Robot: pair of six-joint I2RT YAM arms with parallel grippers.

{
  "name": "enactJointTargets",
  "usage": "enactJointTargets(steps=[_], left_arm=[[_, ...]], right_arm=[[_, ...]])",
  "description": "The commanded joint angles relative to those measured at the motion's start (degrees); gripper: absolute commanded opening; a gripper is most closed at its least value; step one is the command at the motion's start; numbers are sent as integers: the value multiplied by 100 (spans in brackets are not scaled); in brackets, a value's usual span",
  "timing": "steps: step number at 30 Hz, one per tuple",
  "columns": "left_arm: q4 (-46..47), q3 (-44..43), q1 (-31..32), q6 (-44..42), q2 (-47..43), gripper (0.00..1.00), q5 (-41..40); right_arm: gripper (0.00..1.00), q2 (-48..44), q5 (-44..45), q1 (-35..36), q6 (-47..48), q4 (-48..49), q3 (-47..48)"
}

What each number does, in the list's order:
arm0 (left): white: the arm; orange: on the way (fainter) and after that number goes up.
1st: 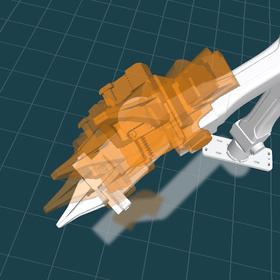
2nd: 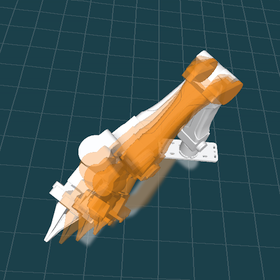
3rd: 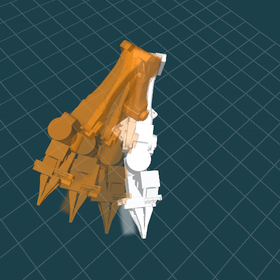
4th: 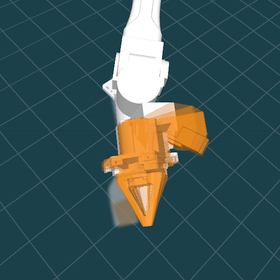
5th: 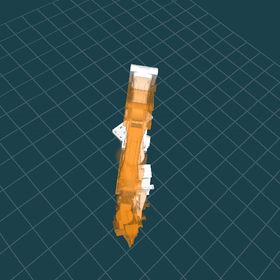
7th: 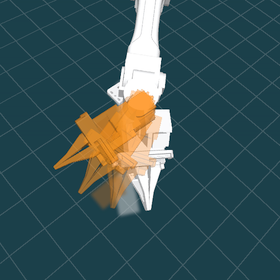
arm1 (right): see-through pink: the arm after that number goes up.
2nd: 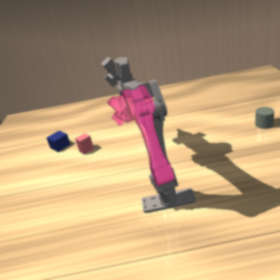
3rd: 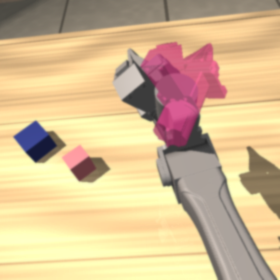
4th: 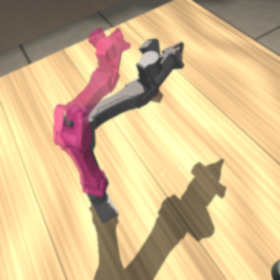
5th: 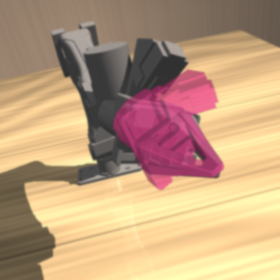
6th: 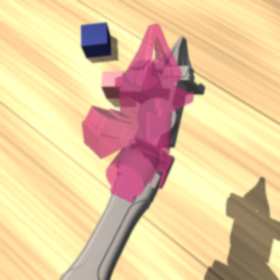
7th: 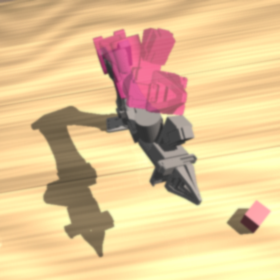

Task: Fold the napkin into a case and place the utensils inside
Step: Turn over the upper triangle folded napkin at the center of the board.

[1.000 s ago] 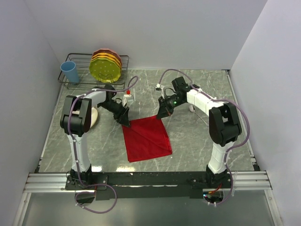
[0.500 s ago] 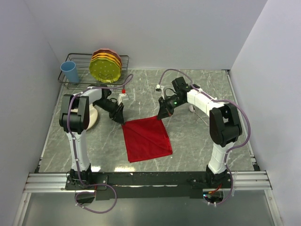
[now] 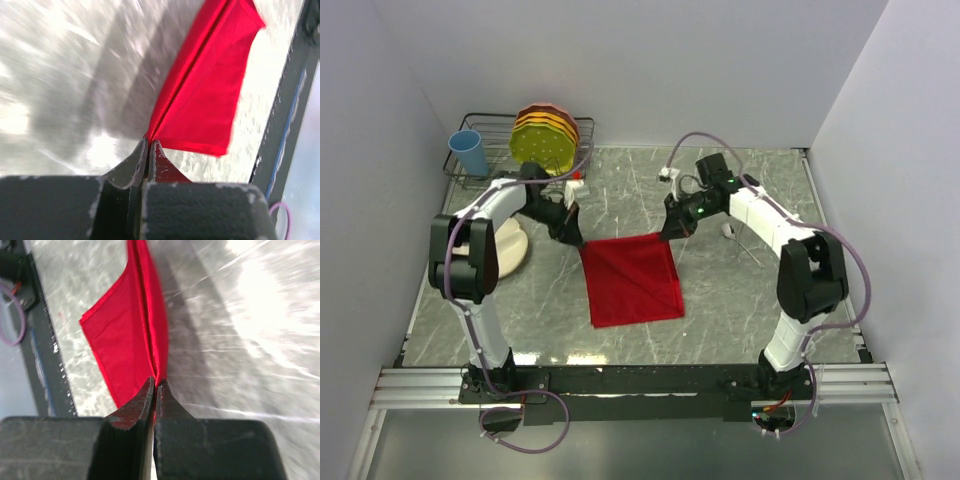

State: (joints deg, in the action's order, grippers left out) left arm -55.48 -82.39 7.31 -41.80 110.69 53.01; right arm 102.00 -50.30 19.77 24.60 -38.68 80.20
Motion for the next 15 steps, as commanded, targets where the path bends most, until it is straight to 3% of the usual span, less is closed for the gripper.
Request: enactJointTargets(steps=[1, 8, 11, 15], left_arm=[[582, -1135, -28, 1206, -347, 1, -344], [2110, -2703, -19, 1948, -337, 1, -1345], [2962, -2511, 24, 1712, -679, 1, -1793], [3841, -1293, 156, 1088, -1111, 1, -1997]], right_arm=[[0, -619, 468, -341, 166, 466, 451], [0, -145, 882, -860, 774, 1255, 2154], [0, -92, 900, -940, 1186, 1721, 2255], [0, -433, 890, -818, 2081, 2205, 1369]])
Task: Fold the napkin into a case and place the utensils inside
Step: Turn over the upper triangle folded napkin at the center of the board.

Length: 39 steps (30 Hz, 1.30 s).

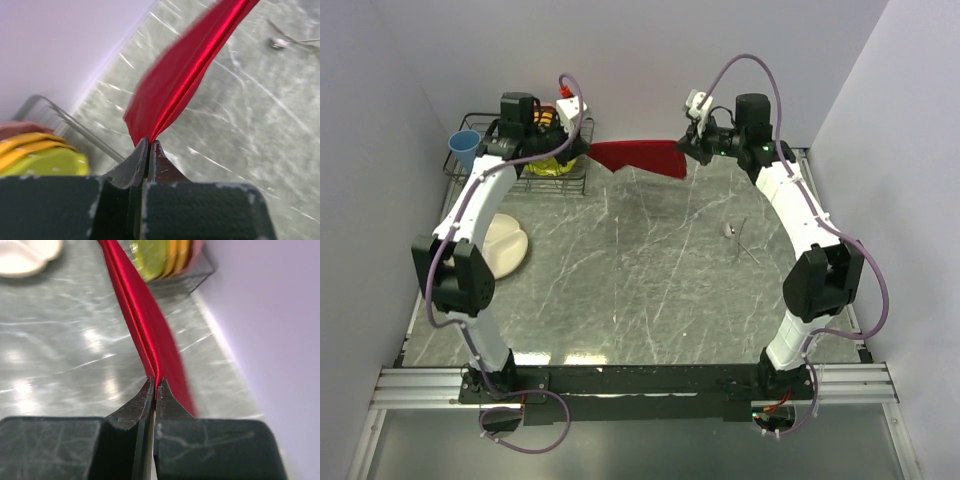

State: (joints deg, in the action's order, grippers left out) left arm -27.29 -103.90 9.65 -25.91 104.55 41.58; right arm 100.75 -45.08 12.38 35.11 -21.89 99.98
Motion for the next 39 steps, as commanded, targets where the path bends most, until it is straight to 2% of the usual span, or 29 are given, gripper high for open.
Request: enactJointTargets(steps=[1, 5, 6, 8, 9, 12, 20, 27, 36, 38, 39], left_arm=[[1076, 1106, 1, -633, -558, 1, -854], [1691, 2678, 317, -1231, -1014, 1, -1099], [1770, 3326, 397, -1484, -1103, 1, -1265], [1920, 3918, 564, -1706, -1401, 1, -1354], [1955, 4391, 608, -1768, -1507, 1, -1363], [1788, 5025, 766, -1778, -1841, 1, -1372], [1490, 5994, 1241, -1540, -2535, 1, -1346], [1340, 6680, 1522, -1733, -3160, 1, -1451], [928, 7058, 1909, -1698, -3608, 1, -1373], [656, 7137, 1944, -1733, -3758, 1, -1293], [542, 7146, 1953, -1785, -3819, 2, -1267]], right_arm=[[0, -389, 394, -26, 1154, 658, -890], [0, -828, 535, 387, 1997, 1352, -2838], [0, -968, 605, 492, 2374, 1415, -3140], [0, -1101, 710, 809, 2710, 1520, -3903], [0, -1223, 755, 897, 2894, 1538, -4116], [0, -1495, 869, 1239, 3159, 1381, -4750], [0, -2006, 1299, 1925, 3326, 1152, -5787], [0, -2313, 1616, 2356, 3142, 739, -5999], [0, -2683, 1932, 3042, 2668, 589, -6386], [16, -2771, 1950, 3103, 2554, 555, -6413], [38, -2823, 1950, 3112, 2440, 511, -6395]])
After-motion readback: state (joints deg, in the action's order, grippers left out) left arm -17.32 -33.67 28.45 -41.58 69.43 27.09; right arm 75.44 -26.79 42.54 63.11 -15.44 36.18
